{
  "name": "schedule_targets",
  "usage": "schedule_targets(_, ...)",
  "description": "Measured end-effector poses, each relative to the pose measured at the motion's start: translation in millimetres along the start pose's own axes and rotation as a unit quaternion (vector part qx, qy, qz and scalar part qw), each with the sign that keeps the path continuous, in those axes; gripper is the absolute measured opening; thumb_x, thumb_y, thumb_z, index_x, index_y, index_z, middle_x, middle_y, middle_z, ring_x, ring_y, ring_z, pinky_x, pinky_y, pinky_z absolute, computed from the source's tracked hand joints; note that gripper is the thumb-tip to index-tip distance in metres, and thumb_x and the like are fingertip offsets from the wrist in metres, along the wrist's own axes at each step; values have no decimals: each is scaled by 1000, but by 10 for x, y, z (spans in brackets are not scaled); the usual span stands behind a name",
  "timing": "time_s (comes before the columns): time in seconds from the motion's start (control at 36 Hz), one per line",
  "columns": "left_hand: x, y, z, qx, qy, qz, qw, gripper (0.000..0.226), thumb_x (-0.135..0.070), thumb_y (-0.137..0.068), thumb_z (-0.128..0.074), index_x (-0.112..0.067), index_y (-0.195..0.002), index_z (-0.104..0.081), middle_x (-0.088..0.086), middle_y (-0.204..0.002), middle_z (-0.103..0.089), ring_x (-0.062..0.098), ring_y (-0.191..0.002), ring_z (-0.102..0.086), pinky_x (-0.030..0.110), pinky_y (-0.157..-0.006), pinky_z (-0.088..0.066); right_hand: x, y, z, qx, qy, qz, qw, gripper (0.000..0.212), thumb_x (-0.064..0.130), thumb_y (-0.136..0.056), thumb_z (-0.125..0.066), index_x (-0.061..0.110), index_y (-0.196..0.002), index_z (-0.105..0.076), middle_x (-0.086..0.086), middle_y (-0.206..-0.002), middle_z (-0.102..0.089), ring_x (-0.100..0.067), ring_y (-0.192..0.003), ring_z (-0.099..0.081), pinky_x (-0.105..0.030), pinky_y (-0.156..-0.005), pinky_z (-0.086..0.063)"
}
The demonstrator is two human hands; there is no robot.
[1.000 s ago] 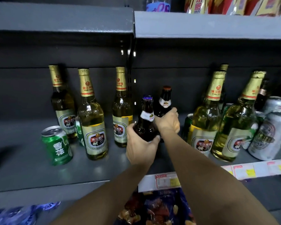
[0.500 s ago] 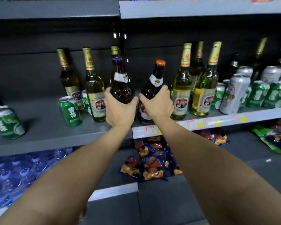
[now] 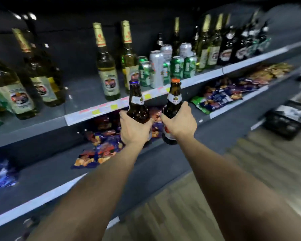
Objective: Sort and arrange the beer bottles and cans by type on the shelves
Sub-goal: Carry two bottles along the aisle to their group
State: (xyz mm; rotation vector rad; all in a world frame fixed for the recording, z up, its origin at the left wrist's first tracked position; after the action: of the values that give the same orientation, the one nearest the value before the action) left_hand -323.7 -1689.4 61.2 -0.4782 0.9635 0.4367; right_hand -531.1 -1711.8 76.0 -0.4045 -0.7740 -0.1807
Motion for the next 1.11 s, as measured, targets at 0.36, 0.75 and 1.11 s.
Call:
schedule_targets(0.36, -683, 1110, -2386, 236, 19, -19, 971, 74, -39, -64, -84, -22, -118, -37, 2, -123, -56, 30, -107, -59, 40, -81, -49, -2163, -297, 1238, -58, 149, -169, 973, 57, 53, -80, -65, 12, -108, -37, -9, -119, -51, -34, -105, -58, -33, -69, -34)
schedule_targets(0.75, -1697, 1272, -4537, 337, 47, -26, 940, 75, -37, -62, -85, -22, -119, -37, 4, -122, -57, 33, -104, -61, 44, -85, -52, -3528, -1572, 1979, -99, 157, -264, 946, 62, 52, -79, -67, 10, -113, -36, -11, -125, -51, -35, -113, -55, -37, -77, -38)
schedule_targets(1.11, -2794, 1405, -6458, 354, 23, -70, 932, 78, -38, -62, -85, -20, -120, -37, 4, -121, -57, 34, -100, -62, 46, -83, -53, -4861, -3037, 2755, -119, 151, -275, 942, 63, 51, -74, -69, 11, -111, -38, -12, -119, -55, -37, -108, -58, -40, -81, -45)
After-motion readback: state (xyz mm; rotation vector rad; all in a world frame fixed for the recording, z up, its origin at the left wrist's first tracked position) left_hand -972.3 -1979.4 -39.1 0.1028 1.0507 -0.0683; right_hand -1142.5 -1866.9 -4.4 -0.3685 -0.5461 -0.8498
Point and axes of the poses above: each hand's wrist, its own y-axis away from the middle knuckle, its own z-axis out of the back of the hand, x = y × z, the point moved 9 cm from there along -y, towards the middle knuckle
